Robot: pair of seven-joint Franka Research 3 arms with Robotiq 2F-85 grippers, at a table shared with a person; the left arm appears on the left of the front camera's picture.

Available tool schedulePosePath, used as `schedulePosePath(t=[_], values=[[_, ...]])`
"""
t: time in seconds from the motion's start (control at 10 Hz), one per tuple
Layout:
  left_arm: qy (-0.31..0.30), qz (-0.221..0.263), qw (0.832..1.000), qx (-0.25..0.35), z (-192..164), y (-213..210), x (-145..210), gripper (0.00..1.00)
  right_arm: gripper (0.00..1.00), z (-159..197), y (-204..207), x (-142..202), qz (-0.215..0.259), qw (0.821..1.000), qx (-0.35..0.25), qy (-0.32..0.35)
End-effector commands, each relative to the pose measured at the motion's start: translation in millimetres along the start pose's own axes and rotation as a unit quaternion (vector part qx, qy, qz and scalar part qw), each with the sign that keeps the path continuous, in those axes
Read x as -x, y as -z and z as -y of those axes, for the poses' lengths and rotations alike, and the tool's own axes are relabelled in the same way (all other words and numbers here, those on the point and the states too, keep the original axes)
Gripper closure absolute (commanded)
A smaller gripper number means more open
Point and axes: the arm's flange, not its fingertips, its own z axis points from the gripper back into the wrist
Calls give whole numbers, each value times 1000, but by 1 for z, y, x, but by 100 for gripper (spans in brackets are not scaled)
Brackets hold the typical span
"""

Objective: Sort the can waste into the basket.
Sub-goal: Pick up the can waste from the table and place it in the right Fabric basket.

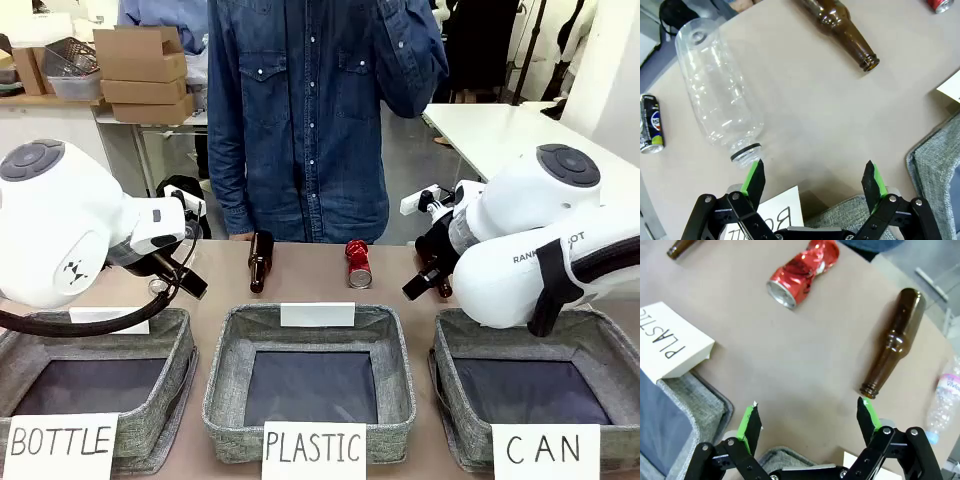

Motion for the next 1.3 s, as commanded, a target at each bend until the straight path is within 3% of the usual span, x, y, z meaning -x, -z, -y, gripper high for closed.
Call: schedulePosePath(t=[0.0, 1.2], values=[[0, 0, 1000, 0, 0, 0, 0, 0, 0, 0, 0, 0, 0, 1000, 0, 0], [0, 0, 1000, 0, 0, 0, 0, 0, 0, 0, 0, 0, 0, 1000, 0, 0]])
